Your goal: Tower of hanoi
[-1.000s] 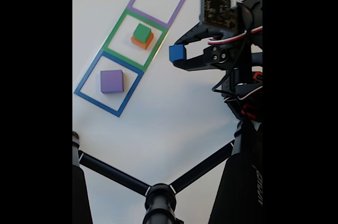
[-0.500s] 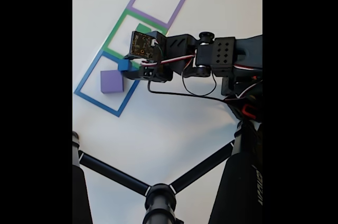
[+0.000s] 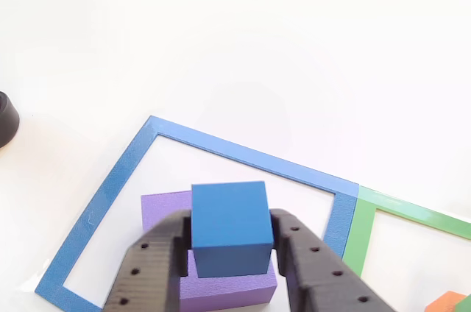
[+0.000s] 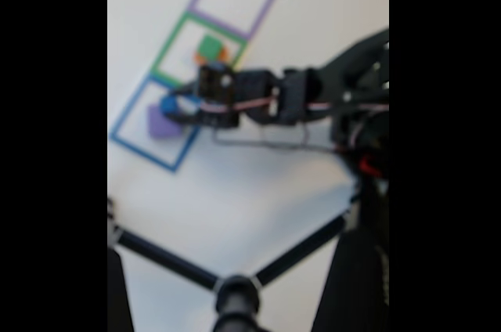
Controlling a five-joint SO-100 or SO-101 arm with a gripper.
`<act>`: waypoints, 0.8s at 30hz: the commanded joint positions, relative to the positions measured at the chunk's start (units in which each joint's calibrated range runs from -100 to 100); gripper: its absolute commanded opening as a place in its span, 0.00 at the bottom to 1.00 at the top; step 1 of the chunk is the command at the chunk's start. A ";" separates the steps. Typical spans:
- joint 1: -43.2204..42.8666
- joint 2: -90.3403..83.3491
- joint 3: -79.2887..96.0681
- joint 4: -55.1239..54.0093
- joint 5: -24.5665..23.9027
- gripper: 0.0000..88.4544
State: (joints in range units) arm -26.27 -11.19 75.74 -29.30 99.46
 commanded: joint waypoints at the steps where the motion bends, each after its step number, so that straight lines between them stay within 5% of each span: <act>1: -1.24 3.88 -2.92 -5.68 0.54 0.03; 24: -2.30 16.39 -6.56 -15.56 0.54 0.04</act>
State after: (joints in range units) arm -29.20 5.11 71.05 -42.85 99.46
